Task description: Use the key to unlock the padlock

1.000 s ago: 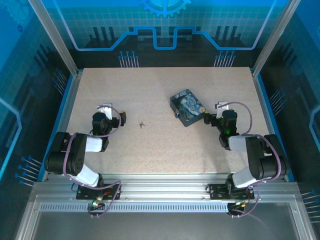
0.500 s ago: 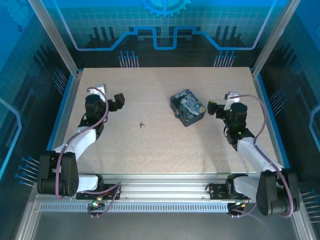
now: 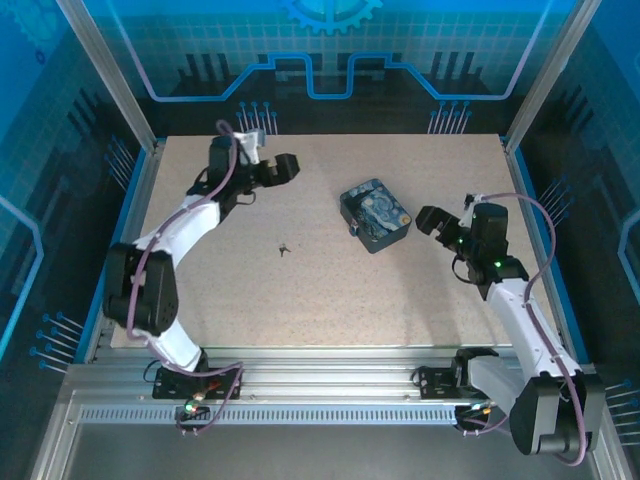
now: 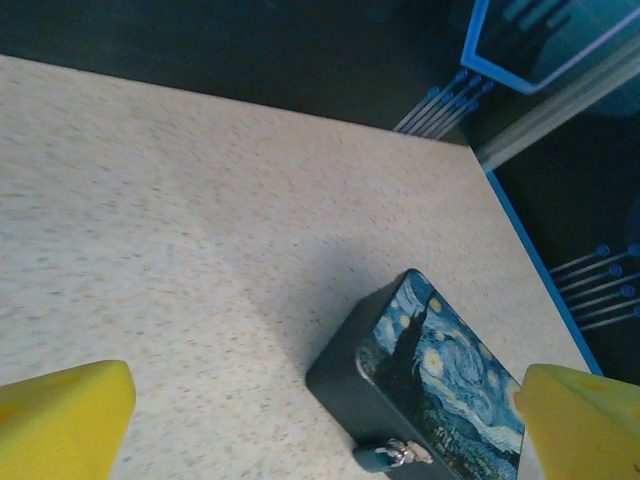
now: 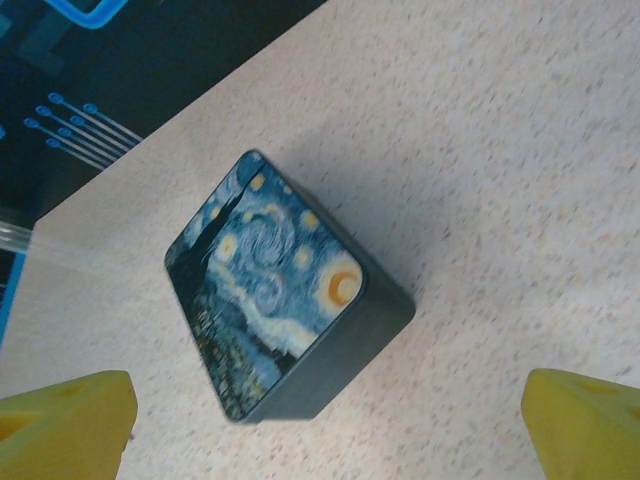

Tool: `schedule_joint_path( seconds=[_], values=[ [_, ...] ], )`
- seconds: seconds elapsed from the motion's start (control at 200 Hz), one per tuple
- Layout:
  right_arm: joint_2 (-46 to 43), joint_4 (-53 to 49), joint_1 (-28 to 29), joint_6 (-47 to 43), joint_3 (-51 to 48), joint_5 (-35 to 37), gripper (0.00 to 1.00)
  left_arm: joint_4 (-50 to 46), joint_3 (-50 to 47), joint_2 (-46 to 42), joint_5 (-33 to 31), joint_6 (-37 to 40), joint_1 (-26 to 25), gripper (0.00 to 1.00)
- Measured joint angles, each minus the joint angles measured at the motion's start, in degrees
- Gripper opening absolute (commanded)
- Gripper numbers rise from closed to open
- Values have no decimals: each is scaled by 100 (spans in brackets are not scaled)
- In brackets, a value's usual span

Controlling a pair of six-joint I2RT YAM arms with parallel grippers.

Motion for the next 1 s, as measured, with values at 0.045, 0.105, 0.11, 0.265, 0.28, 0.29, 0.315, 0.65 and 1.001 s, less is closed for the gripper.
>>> schedule_joint_path(
  seconds=[0.045,0.105,0.11,0.265,0.28,0.29,0.315,0.65,1.001],
  values=[
    [-44,-50,7,87,-48,-116,100,-170,302,275,37,0,-111,99],
    [-74,-98,44,175,-122,-219,100,-407,750,688,66,9,-258,99],
    [-74,-101,48,192,-136,-234,100,-446,804,739,66,11,-275,99],
    [-92,-168,225,374,-452,-411,100,-1023,2009,1790,74,48,-680,99],
    [-94,-177,234,387,-476,-415,100,-1075,2120,1875,76,48,-713,99],
    [-94,-181,247,402,-496,-431,100,-1093,2170,1919,76,50,-730,99],
    [-96,-201,273,415,-535,-439,100,-1174,2358,2085,76,50,-793,99],
    [-232,-240,348,557,-820,-461,100,-2135,4301,3735,323,66,-1178,99],
    [315,31,385,597,-892,-546,100,-2402,4339,3834,728,269,-1425,96]
  ],
)
